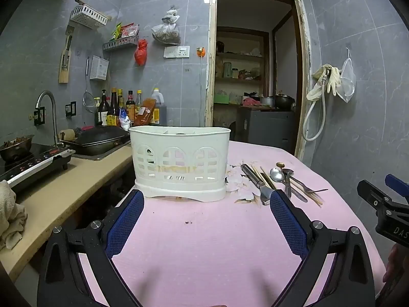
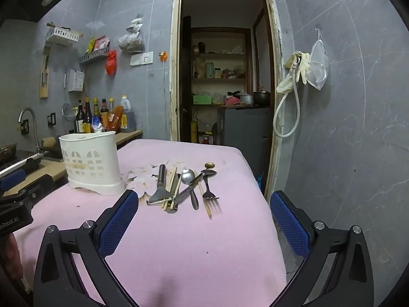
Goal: Organize utensils
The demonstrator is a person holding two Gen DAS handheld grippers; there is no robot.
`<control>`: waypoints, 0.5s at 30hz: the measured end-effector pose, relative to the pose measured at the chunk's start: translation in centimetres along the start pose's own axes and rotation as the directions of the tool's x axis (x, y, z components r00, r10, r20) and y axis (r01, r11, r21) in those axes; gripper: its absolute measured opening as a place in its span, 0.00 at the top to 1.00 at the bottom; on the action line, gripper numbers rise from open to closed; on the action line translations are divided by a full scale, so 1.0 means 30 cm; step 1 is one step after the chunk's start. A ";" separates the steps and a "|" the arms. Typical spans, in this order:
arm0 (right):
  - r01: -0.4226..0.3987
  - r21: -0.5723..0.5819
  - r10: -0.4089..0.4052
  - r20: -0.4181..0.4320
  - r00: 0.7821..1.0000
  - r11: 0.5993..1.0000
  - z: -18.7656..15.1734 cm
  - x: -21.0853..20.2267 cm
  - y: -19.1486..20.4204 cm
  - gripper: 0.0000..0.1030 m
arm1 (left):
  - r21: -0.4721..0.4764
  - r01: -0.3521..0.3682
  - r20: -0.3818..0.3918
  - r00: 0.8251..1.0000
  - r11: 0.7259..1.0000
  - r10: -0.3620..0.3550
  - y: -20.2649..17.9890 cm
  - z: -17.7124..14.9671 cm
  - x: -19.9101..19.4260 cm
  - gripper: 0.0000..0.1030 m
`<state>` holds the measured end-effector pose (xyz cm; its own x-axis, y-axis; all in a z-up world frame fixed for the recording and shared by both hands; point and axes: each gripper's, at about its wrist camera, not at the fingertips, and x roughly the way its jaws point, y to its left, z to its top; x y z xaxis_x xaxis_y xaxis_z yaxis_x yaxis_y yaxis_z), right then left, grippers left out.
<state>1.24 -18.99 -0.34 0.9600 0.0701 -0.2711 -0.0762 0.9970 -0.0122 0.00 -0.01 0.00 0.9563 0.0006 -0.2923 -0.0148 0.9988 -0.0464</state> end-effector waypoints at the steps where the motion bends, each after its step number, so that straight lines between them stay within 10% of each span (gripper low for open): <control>1: 0.001 0.000 -0.001 0.001 1.000 1.000 -0.001 -0.002 0.000 0.00 | 0.000 0.000 -0.002 1.000 1.000 0.000 0.000 0.000 0.000 0.06; 15: -0.002 -0.002 0.002 -0.012 1.000 1.000 -0.012 0.018 0.006 0.00 | -0.002 0.000 -0.004 1.000 1.000 0.000 0.001 -0.001 -0.003 0.06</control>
<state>1.66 -18.78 -0.84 0.9567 0.0712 -0.2823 -0.0783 0.9968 -0.0138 -0.09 0.02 0.00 0.9550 0.0006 -0.2966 -0.0157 0.9987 -0.0486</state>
